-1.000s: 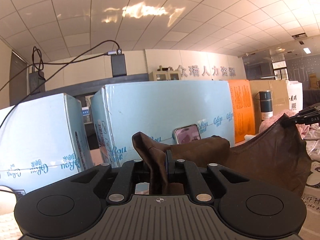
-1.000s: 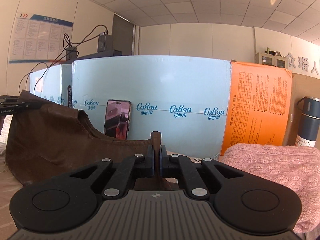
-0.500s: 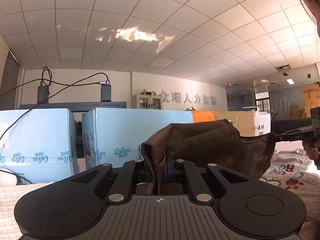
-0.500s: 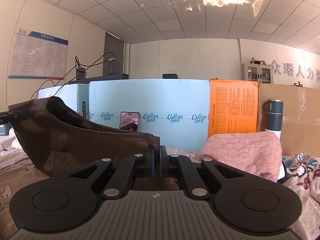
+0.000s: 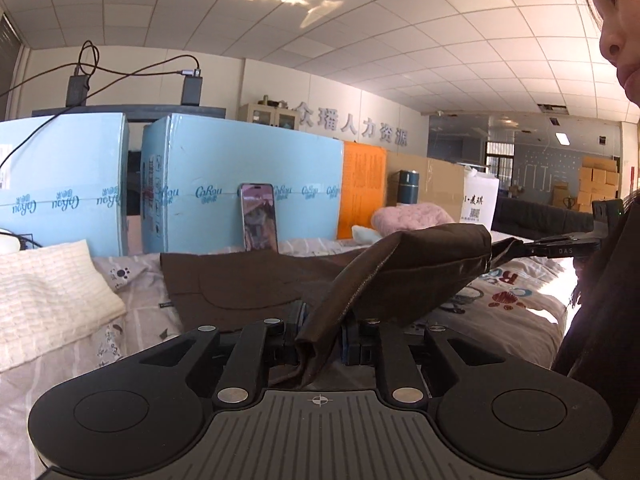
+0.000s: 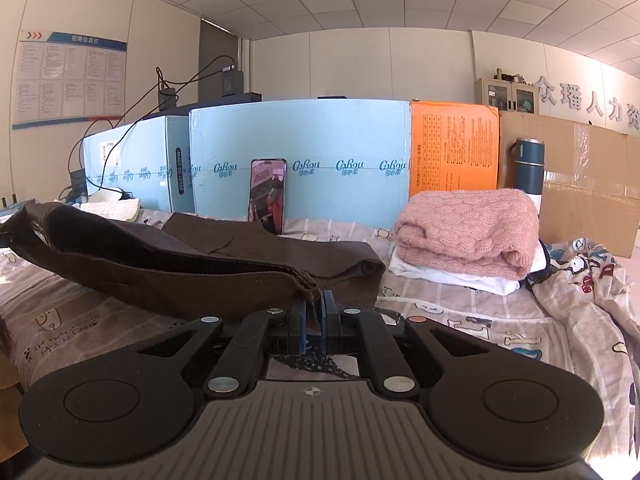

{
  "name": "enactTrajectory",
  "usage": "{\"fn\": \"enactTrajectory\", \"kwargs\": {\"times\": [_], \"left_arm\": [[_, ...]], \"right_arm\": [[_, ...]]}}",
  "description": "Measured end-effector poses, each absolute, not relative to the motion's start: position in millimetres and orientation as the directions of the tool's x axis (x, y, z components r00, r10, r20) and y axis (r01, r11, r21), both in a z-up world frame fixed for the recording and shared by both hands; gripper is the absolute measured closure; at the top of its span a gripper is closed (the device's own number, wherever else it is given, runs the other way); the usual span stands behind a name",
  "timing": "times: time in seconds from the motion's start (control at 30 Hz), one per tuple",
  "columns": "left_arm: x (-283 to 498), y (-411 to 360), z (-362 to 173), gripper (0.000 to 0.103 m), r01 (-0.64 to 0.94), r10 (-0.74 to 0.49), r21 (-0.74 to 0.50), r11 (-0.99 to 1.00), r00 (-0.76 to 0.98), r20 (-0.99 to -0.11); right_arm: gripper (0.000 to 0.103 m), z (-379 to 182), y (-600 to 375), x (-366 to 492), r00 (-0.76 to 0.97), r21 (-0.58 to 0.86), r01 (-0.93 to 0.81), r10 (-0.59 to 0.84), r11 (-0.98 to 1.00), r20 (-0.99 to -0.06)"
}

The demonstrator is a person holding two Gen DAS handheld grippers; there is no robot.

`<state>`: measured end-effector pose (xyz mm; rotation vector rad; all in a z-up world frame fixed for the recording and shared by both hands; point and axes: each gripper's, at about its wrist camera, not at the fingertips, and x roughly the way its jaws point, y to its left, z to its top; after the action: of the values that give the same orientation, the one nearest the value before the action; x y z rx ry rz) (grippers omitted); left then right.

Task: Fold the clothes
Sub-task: 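Release the coat from both grippers, leaving it flat with buttons up, then move both open grippers over the coat's button front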

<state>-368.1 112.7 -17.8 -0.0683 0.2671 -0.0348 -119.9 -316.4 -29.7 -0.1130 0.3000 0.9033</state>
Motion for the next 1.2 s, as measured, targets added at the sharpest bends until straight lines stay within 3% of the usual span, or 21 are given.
{"fn": "enactTrajectory", "kwargs": {"times": [0.07,0.13,0.17,0.37,0.57,0.7,0.97,1.2], "left_arm": [[-374,112,-27,0.067,0.012,-0.037,-0.085,0.996,0.951,-0.306],[-376,114,-33,0.023,-0.038,0.007,-0.088,0.995,0.944,-0.33],[-377,115,-35,0.016,-0.064,0.03,-0.089,0.994,0.94,-0.341],[-397,135,-41,0.014,-0.218,0.197,0.004,0.976,0.878,-0.437],[-398,183,-32,0.014,-0.445,0.395,-0.008,0.896,0.803,-0.446],[-360,181,-27,0.013,-0.339,0.292,-0.036,0.94,0.855,-0.429],[-285,171,-41,0.013,-0.142,0.128,0.013,0.99,0.838,-0.531],[-266,164,-51,0.014,-0.081,0.091,0.044,0.996,0.789,-0.608]], "right_arm": [[0.081,-31,-321,-124,0.604,0.022,-0.767,0.732,0.642,-0.315],[0.051,-31,-328,-126,0.625,0.036,-0.744,0.715,0.667,-0.312],[0.048,-30,-331,-126,0.628,0.045,-0.742,0.716,0.669,-0.306],[0.035,-26,-336,-122,0.649,0.064,-0.723,0.708,0.688,-0.278],[0.03,-30,-315,-99,0.591,0.119,-0.756,0.75,0.644,-0.297],[0.027,-31,-273,-81,0.472,0.128,-0.836,0.818,0.534,-0.328],[0.023,-26,-175,-73,0.292,0.013,-0.945,0.864,0.326,-0.411],[0.023,-49,-142,-52,0.173,0.136,-0.95,0.837,0.28,-0.519]]}}
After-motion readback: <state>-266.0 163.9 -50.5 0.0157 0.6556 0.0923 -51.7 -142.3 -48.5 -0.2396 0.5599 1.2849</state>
